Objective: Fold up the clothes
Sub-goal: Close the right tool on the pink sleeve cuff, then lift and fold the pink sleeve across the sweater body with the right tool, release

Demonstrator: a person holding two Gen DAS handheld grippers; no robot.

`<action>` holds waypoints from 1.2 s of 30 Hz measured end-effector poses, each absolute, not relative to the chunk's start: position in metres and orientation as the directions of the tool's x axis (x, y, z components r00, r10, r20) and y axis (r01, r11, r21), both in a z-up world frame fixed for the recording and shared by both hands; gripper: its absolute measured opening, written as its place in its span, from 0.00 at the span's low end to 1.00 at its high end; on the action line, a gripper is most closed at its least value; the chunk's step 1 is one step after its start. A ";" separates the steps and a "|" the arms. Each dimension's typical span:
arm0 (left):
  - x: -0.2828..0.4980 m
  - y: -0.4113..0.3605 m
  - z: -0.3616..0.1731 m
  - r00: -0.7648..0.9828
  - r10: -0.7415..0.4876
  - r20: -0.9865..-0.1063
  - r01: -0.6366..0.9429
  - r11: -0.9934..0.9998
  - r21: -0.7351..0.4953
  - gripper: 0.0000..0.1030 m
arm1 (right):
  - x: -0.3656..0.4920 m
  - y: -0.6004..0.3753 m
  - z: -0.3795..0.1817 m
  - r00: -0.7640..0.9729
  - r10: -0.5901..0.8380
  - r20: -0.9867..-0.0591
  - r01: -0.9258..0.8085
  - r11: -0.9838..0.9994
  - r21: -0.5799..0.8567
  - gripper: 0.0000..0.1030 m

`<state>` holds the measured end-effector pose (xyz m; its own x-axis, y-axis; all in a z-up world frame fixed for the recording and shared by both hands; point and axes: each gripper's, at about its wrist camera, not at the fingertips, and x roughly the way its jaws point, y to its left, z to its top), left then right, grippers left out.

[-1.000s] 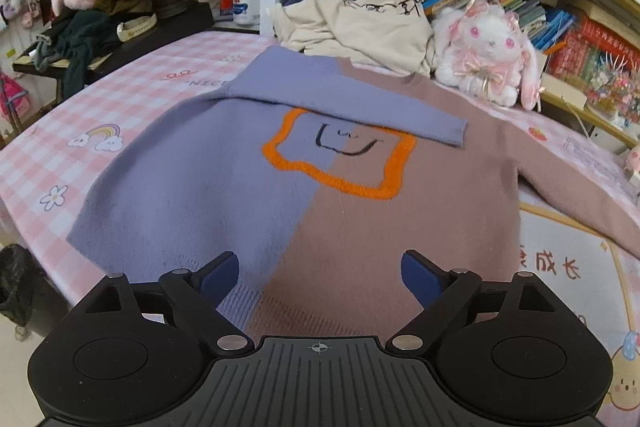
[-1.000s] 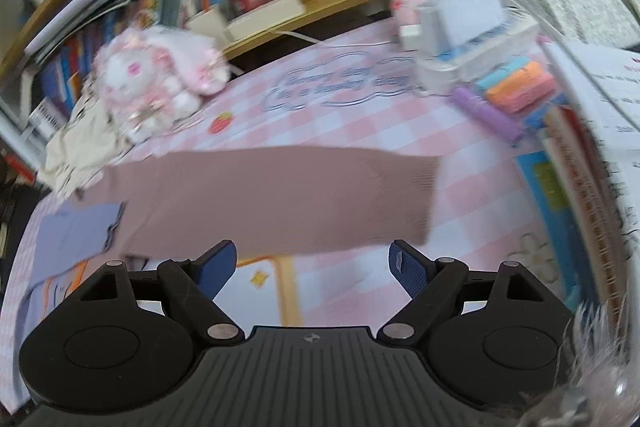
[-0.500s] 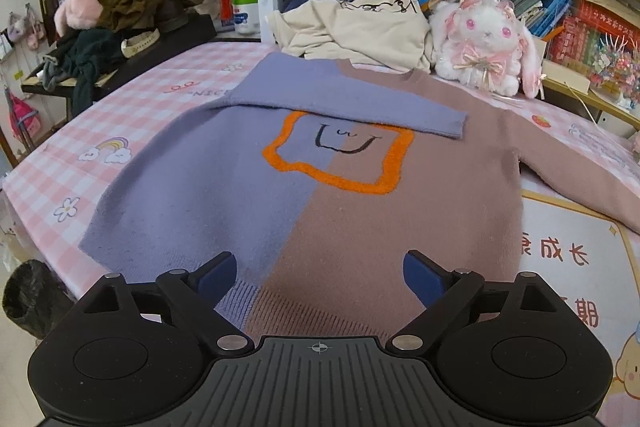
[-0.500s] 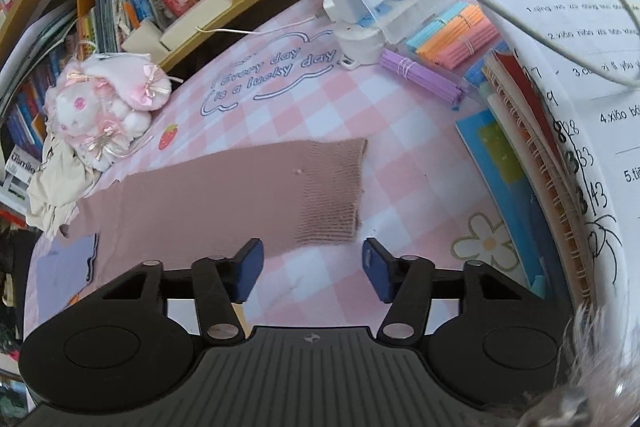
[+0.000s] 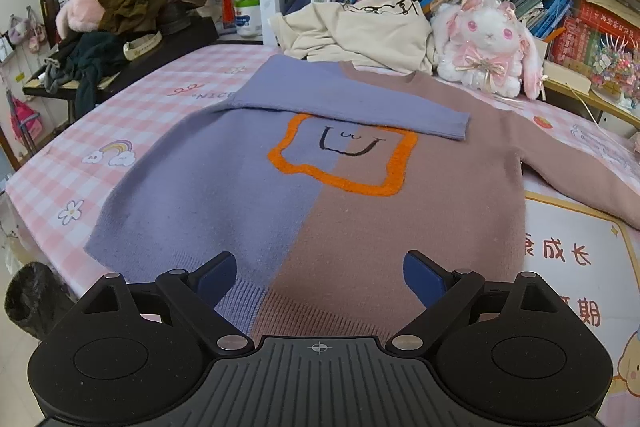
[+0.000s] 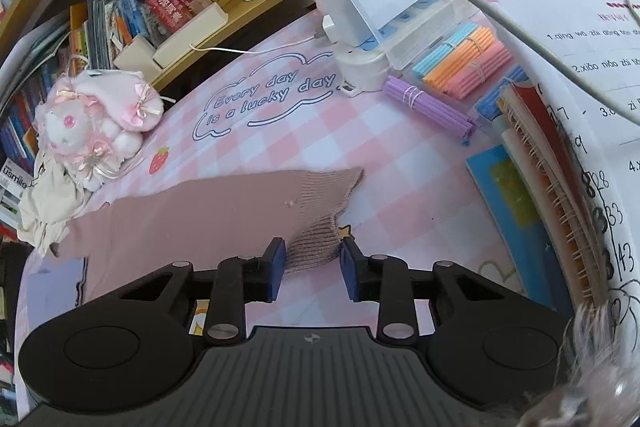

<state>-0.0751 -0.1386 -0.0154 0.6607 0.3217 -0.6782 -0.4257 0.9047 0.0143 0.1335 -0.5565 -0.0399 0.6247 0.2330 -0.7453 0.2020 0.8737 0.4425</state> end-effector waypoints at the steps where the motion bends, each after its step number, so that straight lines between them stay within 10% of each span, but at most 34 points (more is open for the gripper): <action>1: -0.075 -0.138 -0.015 0.660 0.322 -0.679 -0.427 0.904 0.014 0.90 | 0.134 -0.555 -0.040 0.624 0.228 -0.747 0.196 0.880 0.433 0.26; 7: -0.075 -0.137 -0.017 0.657 0.317 -0.684 -0.426 0.905 0.010 0.90 | 0.138 -0.551 -0.037 0.625 0.180 -0.760 0.176 0.916 0.362 0.17; 15: -0.080 -0.135 -0.017 0.653 0.322 -0.685 -0.432 0.902 0.012 0.90 | 0.143 -0.559 -0.041 0.623 0.216 -0.752 0.180 0.896 0.407 0.29; 23: -0.078 -0.139 -0.017 0.659 0.310 -0.686 -0.413 0.911 0.016 0.90 | 0.147 -0.555 -0.042 0.608 0.233 -0.759 0.167 0.897 0.409 0.09; 36: -0.071 -0.133 -0.016 0.688 0.284 -0.668 -0.352 0.935 0.035 0.90 | 0.158 -0.530 0.015 0.668 0.333 -0.665 0.029 0.882 0.470 0.07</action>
<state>-0.0709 -0.1326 -0.0159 0.6882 0.2835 -0.6678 -0.3518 0.9354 0.0346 0.1583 -0.5300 0.0148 0.6684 0.3326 -0.6653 0.0294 0.8819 0.4705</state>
